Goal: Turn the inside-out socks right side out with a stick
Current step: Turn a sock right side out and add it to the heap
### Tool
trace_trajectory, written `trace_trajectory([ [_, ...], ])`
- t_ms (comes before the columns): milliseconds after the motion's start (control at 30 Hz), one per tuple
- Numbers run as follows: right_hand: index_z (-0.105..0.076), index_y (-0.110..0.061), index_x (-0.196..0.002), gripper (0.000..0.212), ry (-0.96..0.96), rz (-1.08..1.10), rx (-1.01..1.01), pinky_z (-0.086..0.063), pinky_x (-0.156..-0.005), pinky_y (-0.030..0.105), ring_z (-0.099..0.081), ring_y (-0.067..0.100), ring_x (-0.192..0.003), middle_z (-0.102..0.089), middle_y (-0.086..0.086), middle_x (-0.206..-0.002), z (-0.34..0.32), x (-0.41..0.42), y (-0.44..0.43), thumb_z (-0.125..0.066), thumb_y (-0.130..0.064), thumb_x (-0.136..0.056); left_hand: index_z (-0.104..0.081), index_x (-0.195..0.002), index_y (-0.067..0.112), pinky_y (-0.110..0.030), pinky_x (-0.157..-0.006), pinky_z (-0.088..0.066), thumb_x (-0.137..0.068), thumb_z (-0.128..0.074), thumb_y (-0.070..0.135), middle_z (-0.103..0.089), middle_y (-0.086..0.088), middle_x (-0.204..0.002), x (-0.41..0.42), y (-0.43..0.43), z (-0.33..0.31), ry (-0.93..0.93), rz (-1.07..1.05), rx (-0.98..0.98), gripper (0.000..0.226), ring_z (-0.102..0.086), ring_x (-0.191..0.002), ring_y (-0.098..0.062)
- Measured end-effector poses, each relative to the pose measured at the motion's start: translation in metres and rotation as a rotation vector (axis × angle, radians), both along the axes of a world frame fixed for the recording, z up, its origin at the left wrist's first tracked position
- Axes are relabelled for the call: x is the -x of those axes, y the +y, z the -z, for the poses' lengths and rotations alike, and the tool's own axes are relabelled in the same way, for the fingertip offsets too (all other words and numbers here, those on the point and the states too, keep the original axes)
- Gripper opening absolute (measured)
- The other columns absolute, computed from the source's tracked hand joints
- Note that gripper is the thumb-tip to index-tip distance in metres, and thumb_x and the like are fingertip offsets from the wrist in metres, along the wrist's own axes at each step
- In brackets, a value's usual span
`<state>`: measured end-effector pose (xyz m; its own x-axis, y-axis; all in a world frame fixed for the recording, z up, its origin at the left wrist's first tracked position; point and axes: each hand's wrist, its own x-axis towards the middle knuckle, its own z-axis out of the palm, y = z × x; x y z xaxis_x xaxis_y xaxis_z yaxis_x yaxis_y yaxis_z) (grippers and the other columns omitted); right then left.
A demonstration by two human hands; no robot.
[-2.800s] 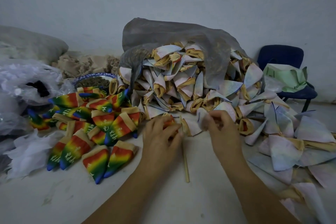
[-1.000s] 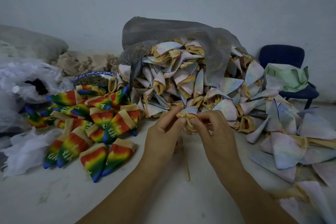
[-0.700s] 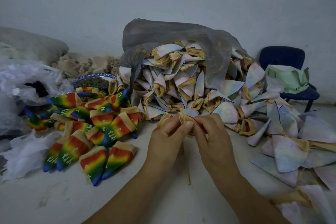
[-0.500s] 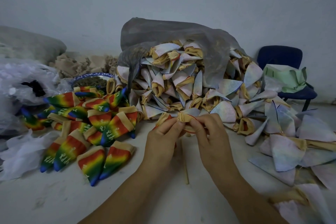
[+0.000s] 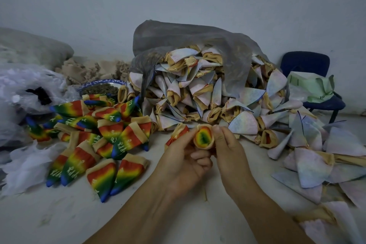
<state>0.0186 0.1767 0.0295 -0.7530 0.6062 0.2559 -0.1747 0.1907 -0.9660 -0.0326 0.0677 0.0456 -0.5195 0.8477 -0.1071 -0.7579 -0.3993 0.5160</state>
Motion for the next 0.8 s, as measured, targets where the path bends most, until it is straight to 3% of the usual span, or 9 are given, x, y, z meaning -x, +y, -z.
trace_trajectory([
  [67, -0.068, -0.028, -0.088, 0.040, -0.001, -0.029, 0.081, -0.053, -0.081, 0.030, -0.067, 0.011, -0.086, -0.071, -0.003, -0.089, 0.000, -0.002, 0.006, -0.042, -0.058, -0.084, -0.075, -0.092, 0.014, -0.020, -0.052, -0.042, -0.092, -0.062, 0.029, -0.057, 0.000, -0.072, -0.003, 0.001, 0.000, 0.216, -0.114, 0.126, 0.020, -0.046, -0.054, -0.007],
  [133, -0.067, -0.026, -0.089, 0.039, -0.007, -0.001, 0.055, -0.052, -0.082, 0.030, -0.066, 0.009, -0.085, -0.070, -0.004, -0.089, 0.000, -0.003, 0.010, -0.041, -0.054, -0.090, -0.068, -0.095, 0.024, -0.020, -0.055, -0.043, -0.095, -0.058, 0.035, -0.060, 0.002, -0.075, -0.005, 0.001, 0.003, 0.614, -0.335, 0.424, 0.015, -0.052, -0.059, -0.007],
  [200, -0.065, -0.027, -0.086, 0.039, -0.024, 0.037, -0.052, -0.050, -0.076, 0.020, -0.063, 0.002, -0.079, -0.068, -0.011, -0.084, 0.001, -0.003, 0.012, -0.037, -0.054, -0.092, -0.060, -0.100, 0.039, -0.015, -0.060, -0.047, -0.097, -0.056, 0.039, -0.062, 0.009, -0.098, -0.004, 0.002, 0.007, 0.915, -0.590, 0.616, 0.005, -0.060, -0.075, -0.001],
  [267, -0.062, -0.029, -0.084, 0.039, -0.032, 0.056, -0.141, -0.046, -0.065, 0.009, -0.060, -0.004, -0.073, -0.066, -0.017, -0.079, 0.000, -0.003, 0.010, -0.035, -0.057, -0.087, -0.056, -0.107, 0.045, -0.009, -0.080, -0.046, -0.096, -0.054, 0.042, -0.051, 0.021, -0.115, -0.004, -0.001, 0.010, 1.228, -0.768, 0.618, 0.012, -0.055, -0.103, 0.003],
  [333, -0.061, -0.030, -0.086, 0.037, -0.021, 0.058, -0.157, -0.043, -0.060, 0.006, -0.059, -0.005, -0.071, -0.065, -0.020, -0.079, 0.000, -0.003, 0.010, -0.035, -0.057, -0.085, -0.055, -0.116, 0.045, -0.010, -0.096, -0.037, -0.094, -0.052, 0.044, -0.045, 0.030, -0.121, -0.003, -0.002, 0.014, 1.443, -0.776, 0.613, 0.023, -0.045, -0.120, 0.002],
  [400, -0.061, -0.031, -0.085, 0.036, -0.008, 0.057, -0.146, -0.043, -0.060, 0.006, -0.059, -0.005, -0.071, -0.064, -0.020, -0.079, 0.000, -0.004, 0.011, -0.036, -0.056, -0.085, -0.055, -0.120, 0.044, -0.010, -0.100, -0.033, -0.096, -0.053, 0.045, -0.045, 0.033, -0.121, -0.004, 0.000, 0.013, 1.456, -0.686, 0.627, 0.024, -0.040, -0.122, 0.007],
  [600, -0.057, -0.031, -0.076, 0.035, -0.016, -0.013, -0.171, -0.039, -0.057, 0.004, -0.054, -0.009, -0.066, -0.059, -0.022, -0.069, 0.003, -0.006, 0.013, -0.035, -0.057, -0.083, -0.070, -0.099, 0.044, -0.002, -0.075, -0.044, -0.093, -0.063, 0.029, -0.067, 0.035, -0.097, 0.005, -0.004, 0.005, 1.022, -0.514, 0.501, 0.018, -0.059, -0.095, 0.016],
  [733, -0.057, -0.030, -0.079, 0.038, -0.031, -0.007, -0.170, -0.040, -0.057, 0.004, -0.055, -0.009, -0.069, -0.060, -0.023, -0.073, 0.002, -0.007, 0.014, -0.034, -0.060, -0.083, -0.070, -0.090, 0.040, -0.007, -0.061, -0.042, -0.095, -0.062, 0.028, -0.065, 0.029, -0.076, 0.002, -0.002, 0.007, 1.086, -0.426, 0.558, 0.015, -0.058, -0.070, 0.011],
  [800, -0.056, -0.032, -0.085, 0.031, 0.023, 0.003, -0.254, -0.040, -0.062, 0.004, -0.055, -0.007, -0.076, -0.057, -0.019, -0.081, 0.002, -0.008, 0.011, -0.038, -0.055, -0.092, -0.067, -0.087, 0.042, -0.005, -0.064, -0.041, -0.097, -0.058, 0.031, -0.063, 0.029, -0.081, 0.003, -0.001, 0.008, 1.142, -0.500, 0.625, 0.017, -0.057, -0.076, 0.011],
])
